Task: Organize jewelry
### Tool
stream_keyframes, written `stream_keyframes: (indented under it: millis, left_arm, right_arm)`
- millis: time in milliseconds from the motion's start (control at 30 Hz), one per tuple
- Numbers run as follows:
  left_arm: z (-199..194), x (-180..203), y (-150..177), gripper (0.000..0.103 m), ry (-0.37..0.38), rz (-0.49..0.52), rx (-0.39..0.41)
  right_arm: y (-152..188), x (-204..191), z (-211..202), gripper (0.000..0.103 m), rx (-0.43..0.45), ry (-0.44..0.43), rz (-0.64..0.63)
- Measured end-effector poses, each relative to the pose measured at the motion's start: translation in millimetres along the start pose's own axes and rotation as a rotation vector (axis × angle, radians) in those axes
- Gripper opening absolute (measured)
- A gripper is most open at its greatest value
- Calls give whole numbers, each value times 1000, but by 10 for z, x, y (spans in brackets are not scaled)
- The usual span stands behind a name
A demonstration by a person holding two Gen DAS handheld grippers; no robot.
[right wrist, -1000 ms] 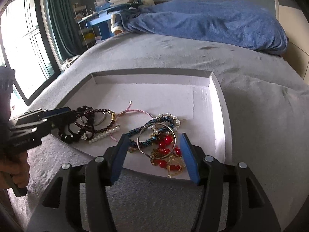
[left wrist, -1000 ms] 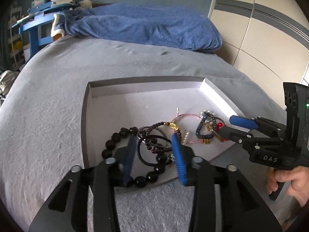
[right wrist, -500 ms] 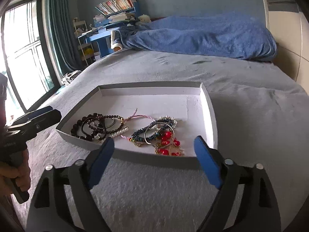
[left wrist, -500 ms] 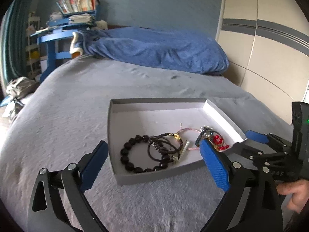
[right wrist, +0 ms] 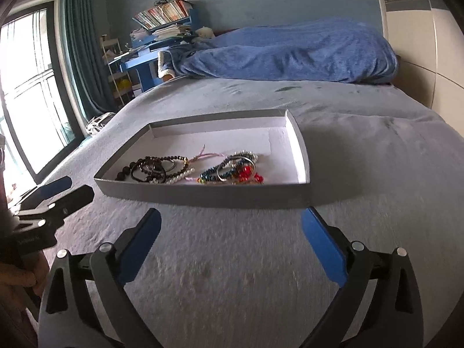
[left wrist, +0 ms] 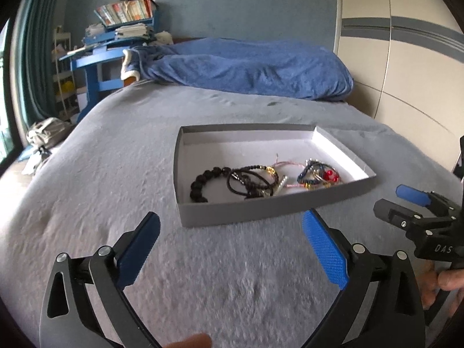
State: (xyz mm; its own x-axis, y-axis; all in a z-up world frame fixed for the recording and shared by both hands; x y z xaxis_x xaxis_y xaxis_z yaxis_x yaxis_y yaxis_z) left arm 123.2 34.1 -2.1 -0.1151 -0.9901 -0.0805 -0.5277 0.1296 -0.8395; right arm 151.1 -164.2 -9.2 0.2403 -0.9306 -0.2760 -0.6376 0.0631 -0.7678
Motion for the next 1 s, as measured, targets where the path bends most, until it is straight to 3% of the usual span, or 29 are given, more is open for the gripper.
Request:
stream_keyframes:
  millis: [233,1000]
  left_arm:
    - [-63,-42,59,98,-43,-24,17]
    - [-89,-33,49,98,-48,-21,31]
  right_arm:
    - [116,40,-104,96,21,17,17]
    - [152,-46,-171,97,48,21,-31]
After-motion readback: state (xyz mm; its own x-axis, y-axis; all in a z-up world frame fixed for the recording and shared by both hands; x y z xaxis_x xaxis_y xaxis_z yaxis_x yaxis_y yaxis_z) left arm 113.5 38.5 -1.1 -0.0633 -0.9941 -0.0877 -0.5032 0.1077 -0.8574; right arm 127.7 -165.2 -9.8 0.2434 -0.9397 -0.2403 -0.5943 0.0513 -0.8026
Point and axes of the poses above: each gripper's, at about its wrist camera, not at the fingertips, and z roughly the way its jaws point, x to its right, y to its underside, the point moved 3 cm from there along z, roughly the way its jaws point, and after that the axes turned 10 degrees about z, right-handed, at the moved point
